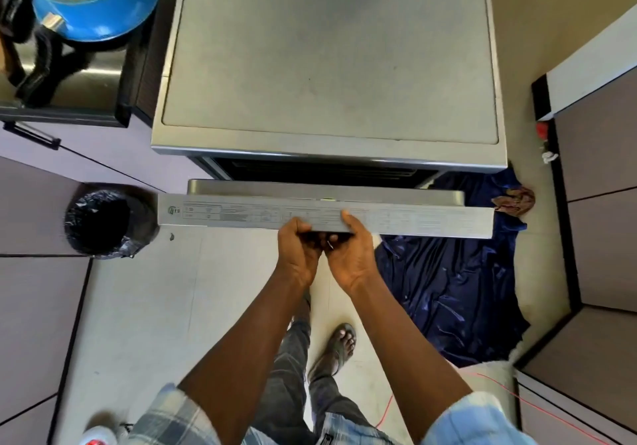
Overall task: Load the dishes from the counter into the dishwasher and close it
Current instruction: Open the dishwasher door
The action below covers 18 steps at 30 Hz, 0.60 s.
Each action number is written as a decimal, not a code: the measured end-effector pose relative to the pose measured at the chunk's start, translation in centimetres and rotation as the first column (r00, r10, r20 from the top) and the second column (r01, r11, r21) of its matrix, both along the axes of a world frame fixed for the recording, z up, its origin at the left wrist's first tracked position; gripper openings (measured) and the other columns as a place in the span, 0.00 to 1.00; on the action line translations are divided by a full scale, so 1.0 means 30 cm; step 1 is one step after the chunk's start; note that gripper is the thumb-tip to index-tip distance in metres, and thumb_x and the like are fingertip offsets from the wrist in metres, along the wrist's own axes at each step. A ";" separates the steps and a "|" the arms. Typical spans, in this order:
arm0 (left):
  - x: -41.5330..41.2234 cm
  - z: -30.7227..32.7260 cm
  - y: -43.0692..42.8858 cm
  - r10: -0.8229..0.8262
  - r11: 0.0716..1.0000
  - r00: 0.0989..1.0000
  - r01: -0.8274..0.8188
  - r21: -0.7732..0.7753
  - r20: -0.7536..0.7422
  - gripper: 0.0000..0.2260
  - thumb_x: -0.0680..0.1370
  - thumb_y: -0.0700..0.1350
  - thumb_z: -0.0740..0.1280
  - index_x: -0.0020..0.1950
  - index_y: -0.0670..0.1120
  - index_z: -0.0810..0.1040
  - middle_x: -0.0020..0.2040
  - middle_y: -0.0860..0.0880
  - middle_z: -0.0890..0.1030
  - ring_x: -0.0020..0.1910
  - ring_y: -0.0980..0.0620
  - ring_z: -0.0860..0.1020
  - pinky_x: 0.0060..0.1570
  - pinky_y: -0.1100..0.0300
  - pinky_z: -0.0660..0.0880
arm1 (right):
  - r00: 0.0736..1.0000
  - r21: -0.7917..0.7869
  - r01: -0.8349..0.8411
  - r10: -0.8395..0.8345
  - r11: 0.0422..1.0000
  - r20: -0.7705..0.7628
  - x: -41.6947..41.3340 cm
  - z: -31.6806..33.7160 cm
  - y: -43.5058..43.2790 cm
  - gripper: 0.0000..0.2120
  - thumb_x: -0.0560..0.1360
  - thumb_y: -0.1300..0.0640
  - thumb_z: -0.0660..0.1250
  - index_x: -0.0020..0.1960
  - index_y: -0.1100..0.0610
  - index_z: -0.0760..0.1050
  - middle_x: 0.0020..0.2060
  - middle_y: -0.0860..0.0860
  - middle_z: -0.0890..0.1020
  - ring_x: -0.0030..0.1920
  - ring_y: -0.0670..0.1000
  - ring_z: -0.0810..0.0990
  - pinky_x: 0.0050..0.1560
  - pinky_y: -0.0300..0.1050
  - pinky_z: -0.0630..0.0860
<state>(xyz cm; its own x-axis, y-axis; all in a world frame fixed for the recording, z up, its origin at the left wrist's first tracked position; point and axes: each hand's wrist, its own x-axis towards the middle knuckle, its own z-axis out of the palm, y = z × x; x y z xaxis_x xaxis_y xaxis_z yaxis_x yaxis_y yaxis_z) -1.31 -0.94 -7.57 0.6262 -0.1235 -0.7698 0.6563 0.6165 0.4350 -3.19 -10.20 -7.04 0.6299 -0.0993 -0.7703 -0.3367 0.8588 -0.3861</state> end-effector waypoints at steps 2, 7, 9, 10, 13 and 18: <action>-0.016 -0.012 0.006 0.009 1.000 1.000 -0.010 0.027 0.012 0.14 0.77 0.38 0.56 0.60 0.37 0.74 0.45 0.40 0.79 0.43 0.45 0.78 0.46 0.55 0.76 | 0.999 -0.026 -0.036 0.035 0.999 -0.007 -0.035 -0.009 -0.005 0.16 0.79 0.54 0.66 0.63 0.60 0.75 0.43 0.54 0.78 0.39 0.49 0.74 0.44 0.44 0.78; -0.039 0.055 0.037 -0.171 0.960 0.985 0.174 0.220 -0.033 0.09 0.82 0.44 0.60 0.53 0.42 0.78 0.48 0.42 0.83 0.47 0.45 0.81 0.54 0.51 0.77 | 0.957 -0.256 -0.266 0.223 0.930 -0.183 -0.077 0.066 -0.068 0.19 0.79 0.42 0.65 0.58 0.56 0.78 0.49 0.55 0.85 0.46 0.55 0.83 0.51 0.51 0.78; -0.087 0.092 0.068 -0.312 0.837 0.948 0.303 0.457 -0.056 0.14 0.84 0.54 0.64 0.54 0.45 0.81 0.51 0.45 0.86 0.48 0.45 0.84 0.55 0.49 0.78 | 0.921 -0.558 -0.380 0.246 0.738 -0.302 -0.150 0.099 -0.089 0.19 0.79 0.37 0.63 0.53 0.53 0.79 0.46 0.53 0.85 0.43 0.54 0.83 0.48 0.53 0.78; -0.115 0.098 0.087 -0.360 0.715 0.932 0.304 0.630 -0.041 0.15 0.83 0.58 0.65 0.52 0.47 0.82 0.48 0.47 0.86 0.45 0.47 0.84 0.53 0.48 0.79 | 0.922 -0.736 -0.388 0.220 0.554 -0.320 -0.194 0.099 -0.102 0.18 0.78 0.36 0.63 0.49 0.51 0.78 0.42 0.50 0.84 0.41 0.52 0.82 0.44 0.52 0.78; -0.172 0.125 0.139 -0.583 0.174 0.796 -0.075 0.982 0.164 0.14 0.80 0.61 0.66 0.46 0.52 0.80 0.42 0.57 0.83 0.41 0.56 0.81 0.46 0.52 0.80 | 0.942 -0.982 -0.188 0.283 -0.002 -0.181 -0.256 0.120 -0.154 0.12 0.76 0.39 0.65 0.49 0.48 0.75 0.43 0.43 0.78 0.43 0.45 0.77 0.45 0.46 0.72; -0.015 0.122 0.186 -0.943 -0.198 0.320 -0.327 0.924 -0.089 0.33 0.75 0.65 0.70 0.73 0.47 0.72 0.73 0.45 0.73 0.71 0.44 0.71 0.69 0.47 0.67 | 0.746 -0.847 -0.075 0.534 -0.526 -0.398 -0.091 0.114 -0.265 0.35 0.72 0.36 0.66 0.72 0.54 0.67 0.68 0.53 0.70 0.70 0.55 0.68 0.70 0.54 0.65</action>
